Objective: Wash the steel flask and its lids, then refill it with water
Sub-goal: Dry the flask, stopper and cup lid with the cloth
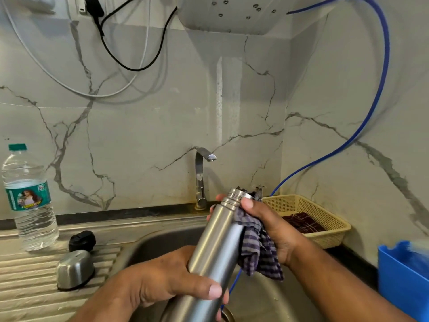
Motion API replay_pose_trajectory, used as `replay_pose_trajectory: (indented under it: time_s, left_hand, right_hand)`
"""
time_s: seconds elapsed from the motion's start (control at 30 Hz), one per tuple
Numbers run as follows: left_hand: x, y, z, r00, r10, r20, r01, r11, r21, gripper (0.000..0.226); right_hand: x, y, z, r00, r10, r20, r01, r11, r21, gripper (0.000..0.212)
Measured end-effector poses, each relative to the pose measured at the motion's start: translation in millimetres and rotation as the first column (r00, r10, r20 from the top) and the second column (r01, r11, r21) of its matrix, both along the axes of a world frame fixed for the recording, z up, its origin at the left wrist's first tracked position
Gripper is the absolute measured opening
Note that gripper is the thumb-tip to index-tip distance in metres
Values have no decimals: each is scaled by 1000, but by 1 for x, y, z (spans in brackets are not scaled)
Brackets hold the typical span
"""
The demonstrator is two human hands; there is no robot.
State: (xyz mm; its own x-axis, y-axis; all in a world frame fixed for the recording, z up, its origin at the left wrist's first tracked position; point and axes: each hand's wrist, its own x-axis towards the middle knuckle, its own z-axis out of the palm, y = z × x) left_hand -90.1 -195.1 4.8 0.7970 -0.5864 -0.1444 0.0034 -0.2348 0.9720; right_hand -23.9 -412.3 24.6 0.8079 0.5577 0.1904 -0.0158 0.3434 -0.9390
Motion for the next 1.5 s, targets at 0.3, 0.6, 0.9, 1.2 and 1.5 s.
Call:
replay_pose_trajectory:
  time_s: [0.3, 0.6, 0.9, 1.2, 1.5]
  left_hand:
    - [-1, -20, -2, 878, 414, 241, -439, 896, 61, 104]
    - [-2, -18, 10, 920, 125, 372, -212, 956, 204, 79]
    - [-2, -32, 0, 755, 446, 481, -579, 797, 172, 103]
    - [-11, -11, 12, 998, 37, 47, -36, 999, -25, 61]
    - [-8, -43, 2, 638, 291, 713, -683, 641, 350, 106]
  right_hand:
    - [-9, 10, 11, 891, -451, 53, 442, 888, 130, 45]
    - [-10, 10, 8, 961, -271, 60, 260, 955, 141, 49]
    - [-11, 12, 13, 831, -557, 13, 542, 814, 208, 24]
    - [-2, 7, 8, 952, -305, 21, 290, 924, 251, 61]
    - [-1, 7, 13, 762, -642, -82, 643, 735, 217, 21]
